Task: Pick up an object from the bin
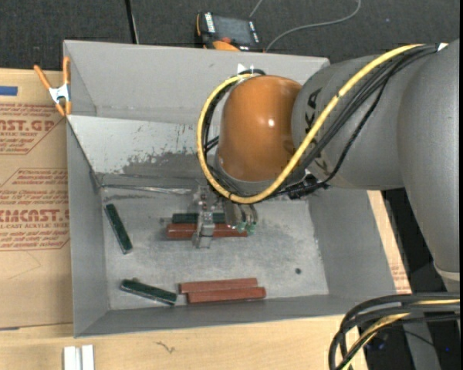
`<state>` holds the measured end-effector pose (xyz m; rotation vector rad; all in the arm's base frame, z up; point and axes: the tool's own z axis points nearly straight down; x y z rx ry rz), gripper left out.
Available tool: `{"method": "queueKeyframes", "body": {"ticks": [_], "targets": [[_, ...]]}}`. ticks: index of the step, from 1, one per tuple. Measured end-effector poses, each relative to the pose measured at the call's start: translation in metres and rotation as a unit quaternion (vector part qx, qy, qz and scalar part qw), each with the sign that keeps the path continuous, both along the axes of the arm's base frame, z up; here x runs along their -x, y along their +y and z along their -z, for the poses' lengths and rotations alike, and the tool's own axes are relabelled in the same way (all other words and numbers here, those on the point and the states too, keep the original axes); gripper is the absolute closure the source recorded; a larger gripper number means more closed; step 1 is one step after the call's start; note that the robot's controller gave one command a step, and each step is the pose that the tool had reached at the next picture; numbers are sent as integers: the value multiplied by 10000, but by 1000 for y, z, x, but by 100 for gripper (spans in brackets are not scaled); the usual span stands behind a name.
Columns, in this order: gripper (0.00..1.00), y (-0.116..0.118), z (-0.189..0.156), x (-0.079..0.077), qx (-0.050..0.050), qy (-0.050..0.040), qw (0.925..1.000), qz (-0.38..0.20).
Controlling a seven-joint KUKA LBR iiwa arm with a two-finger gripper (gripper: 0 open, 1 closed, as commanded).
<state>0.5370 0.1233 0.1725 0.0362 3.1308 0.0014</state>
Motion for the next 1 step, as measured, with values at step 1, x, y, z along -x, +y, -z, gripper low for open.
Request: {"method": "queueKeyframes", "body": {"ticks": [1], "targets": [[100, -2, -92, -5, -11, 1, 9999, 109]]}}
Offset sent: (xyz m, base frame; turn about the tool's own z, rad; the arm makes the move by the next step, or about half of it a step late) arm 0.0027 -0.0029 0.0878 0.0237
